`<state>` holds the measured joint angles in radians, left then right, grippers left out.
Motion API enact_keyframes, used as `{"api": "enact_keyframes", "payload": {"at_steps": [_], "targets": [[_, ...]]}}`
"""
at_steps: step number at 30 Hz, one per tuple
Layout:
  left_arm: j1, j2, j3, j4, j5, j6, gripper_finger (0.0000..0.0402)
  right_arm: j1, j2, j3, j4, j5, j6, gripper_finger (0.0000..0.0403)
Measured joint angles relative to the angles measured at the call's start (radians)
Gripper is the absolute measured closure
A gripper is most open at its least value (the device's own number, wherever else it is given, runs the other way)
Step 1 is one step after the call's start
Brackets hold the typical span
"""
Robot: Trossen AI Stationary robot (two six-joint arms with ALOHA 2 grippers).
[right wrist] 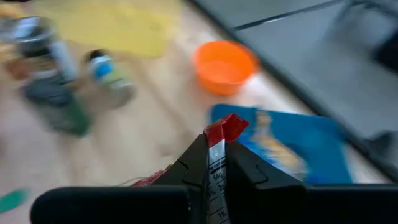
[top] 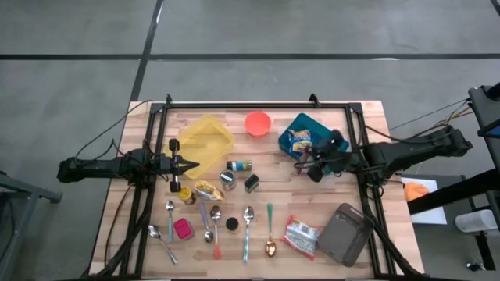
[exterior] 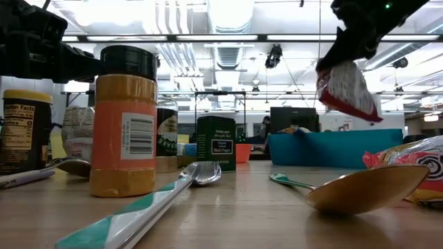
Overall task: Pick & Place Food Item
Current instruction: Put the red noodle pack into the blue bin
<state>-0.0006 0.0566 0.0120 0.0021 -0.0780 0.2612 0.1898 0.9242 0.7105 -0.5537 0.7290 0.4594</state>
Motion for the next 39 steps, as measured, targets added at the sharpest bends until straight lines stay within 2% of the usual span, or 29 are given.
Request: {"api": "enact_keyframes", "payload": {"at_steps": [3,6,11,15,19,22,27,30,35,39], "targets": [[0.0,0.0,0.0,0.0,0.0,0.0,0.0401,-0.001,-0.018,0.0,-0.046,0.117,0.044,0.0376],[0.0,0.0,0.0,0.0,0.0,0.0,0.0401,-0.005,-0.019,0.0,-0.079,0.191,0.056,0.0376],[0.0,0.0,0.0,0.0,0.0,0.0,0.0401,-0.054,-0.007,-0.005,-0.104,0.243,0.062,0.0376],[0.0,0.0,0.0,0.0,0.0,0.0,0.0401,-0.149,-0.005,-0.027,-0.101,0.273,0.065,0.0376],[0.0,0.0,0.0,0.0,0.0,0.0,0.0401,-0.264,-0.005,-0.067,-0.073,0.233,0.095,0.0376],[0.0,0.0,0.0,0.0,0.0,0.0,0.0401,-0.344,-0.004,-0.106,-0.046,0.151,0.151,0.0376],[0.0,0.0,0.0,0.0,0.0,0.0,0.0401,-0.436,-0.004,-0.192,0.048,0.047,0.154,0.0376],[0.0,0.0,0.0,0.0,0.0,0.0,0.0401,-0.463,-0.004,-0.248,0.13,-0.001,0.153,0.0376],[0.0,0.0,0.0,0.0,0.0,0.0,0.0401,-0.47,-0.004,-0.307,0.19,-0.004,0.151,0.0376],[0.0,0.0,0.0,0.0,0.0,0.0,0.0401,-0.47,-0.004,-0.316,0.194,-0.004,0.162,0.0355]]}}
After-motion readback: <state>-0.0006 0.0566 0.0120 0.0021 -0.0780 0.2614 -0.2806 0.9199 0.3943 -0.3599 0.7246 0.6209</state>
